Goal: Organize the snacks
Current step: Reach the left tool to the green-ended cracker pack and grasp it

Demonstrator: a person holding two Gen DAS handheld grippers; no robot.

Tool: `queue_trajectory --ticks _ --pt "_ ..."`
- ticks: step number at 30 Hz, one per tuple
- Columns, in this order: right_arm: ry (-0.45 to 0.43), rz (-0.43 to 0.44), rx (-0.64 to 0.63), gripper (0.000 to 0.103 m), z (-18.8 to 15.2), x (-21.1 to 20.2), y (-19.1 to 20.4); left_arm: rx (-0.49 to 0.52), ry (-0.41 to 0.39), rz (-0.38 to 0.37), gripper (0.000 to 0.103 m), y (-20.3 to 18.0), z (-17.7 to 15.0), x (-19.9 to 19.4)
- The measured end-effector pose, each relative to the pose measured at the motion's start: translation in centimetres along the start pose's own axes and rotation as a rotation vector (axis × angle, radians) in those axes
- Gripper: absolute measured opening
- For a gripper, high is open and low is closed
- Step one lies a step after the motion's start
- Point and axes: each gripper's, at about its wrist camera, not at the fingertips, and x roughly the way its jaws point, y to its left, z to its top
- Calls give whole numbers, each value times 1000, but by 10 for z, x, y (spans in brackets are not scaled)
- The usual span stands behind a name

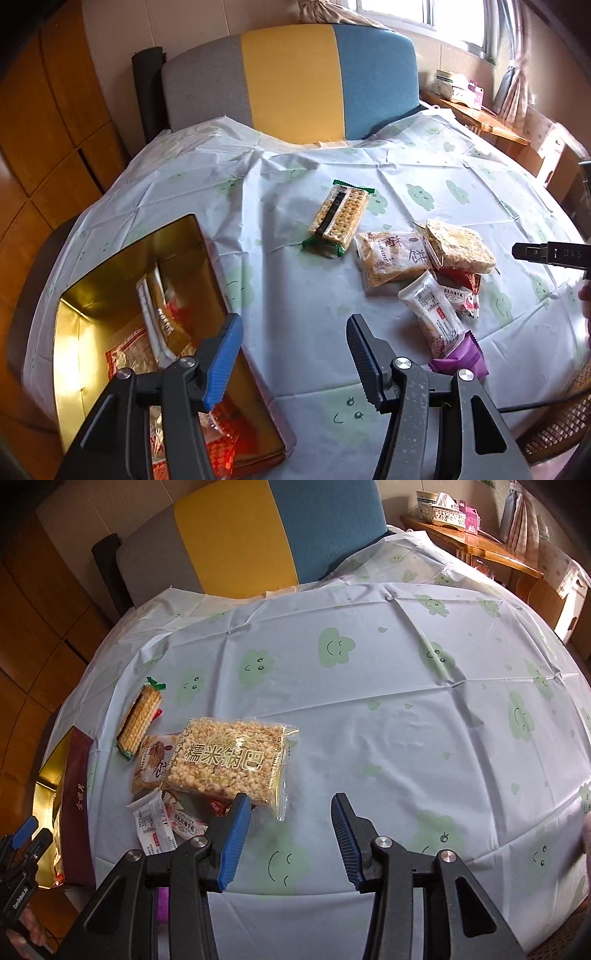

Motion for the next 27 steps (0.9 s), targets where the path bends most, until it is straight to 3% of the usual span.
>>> queue_trajectory --ticks 2,7,12,15,27 --pt "-1 9 15 52 1 0 -2 3 7 -14 67 -3 8 9" --pt "1 33 20 53 2 -1 -1 50 36 -24 67 -9 32 35" --pt "-3 52 15 53 2 -3 1 27 89 -69 67 -8 58 65" --pt "-5 64 27 53 3 -4 -1 44 93 -87 77 -14 72 80" --pt "10 98 19 54 3 -1 2 117 122 -103 78 -37 105 146"
